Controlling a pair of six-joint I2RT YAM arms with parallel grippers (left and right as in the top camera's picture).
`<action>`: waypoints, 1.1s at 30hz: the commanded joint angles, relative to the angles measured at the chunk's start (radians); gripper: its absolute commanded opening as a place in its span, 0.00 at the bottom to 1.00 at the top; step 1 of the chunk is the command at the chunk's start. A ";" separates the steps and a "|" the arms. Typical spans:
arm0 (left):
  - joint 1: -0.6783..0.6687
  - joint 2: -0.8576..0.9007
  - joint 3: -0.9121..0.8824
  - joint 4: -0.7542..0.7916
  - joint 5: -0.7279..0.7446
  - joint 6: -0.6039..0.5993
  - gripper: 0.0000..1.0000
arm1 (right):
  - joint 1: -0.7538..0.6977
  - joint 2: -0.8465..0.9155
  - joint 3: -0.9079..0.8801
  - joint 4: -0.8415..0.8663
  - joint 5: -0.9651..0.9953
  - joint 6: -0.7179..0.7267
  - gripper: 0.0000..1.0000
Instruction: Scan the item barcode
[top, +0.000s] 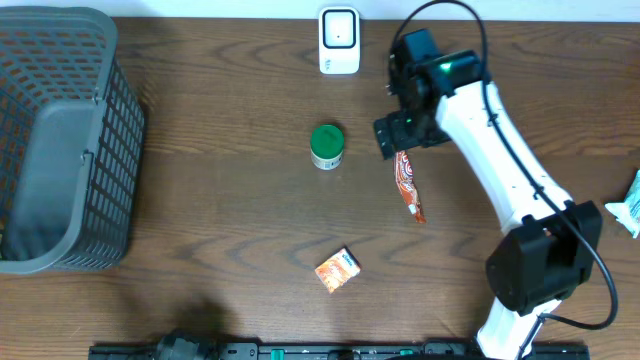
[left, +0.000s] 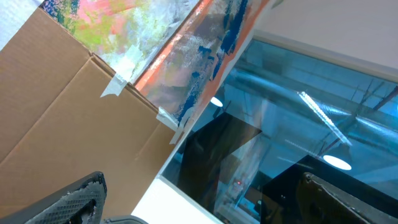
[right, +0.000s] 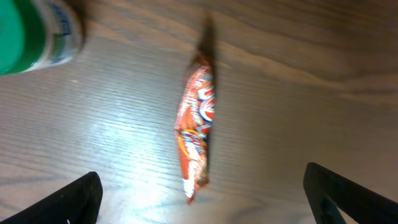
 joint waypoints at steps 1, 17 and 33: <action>0.005 0.002 -0.004 0.006 -0.009 0.002 0.98 | 0.051 0.040 -0.071 0.032 0.042 0.027 0.99; 0.005 0.001 -0.004 0.005 -0.009 0.002 0.98 | 0.060 0.043 -0.441 0.368 0.155 -0.004 0.99; 0.005 0.001 -0.004 0.005 -0.009 0.002 0.98 | 0.012 0.042 -0.528 0.491 0.142 -0.003 0.05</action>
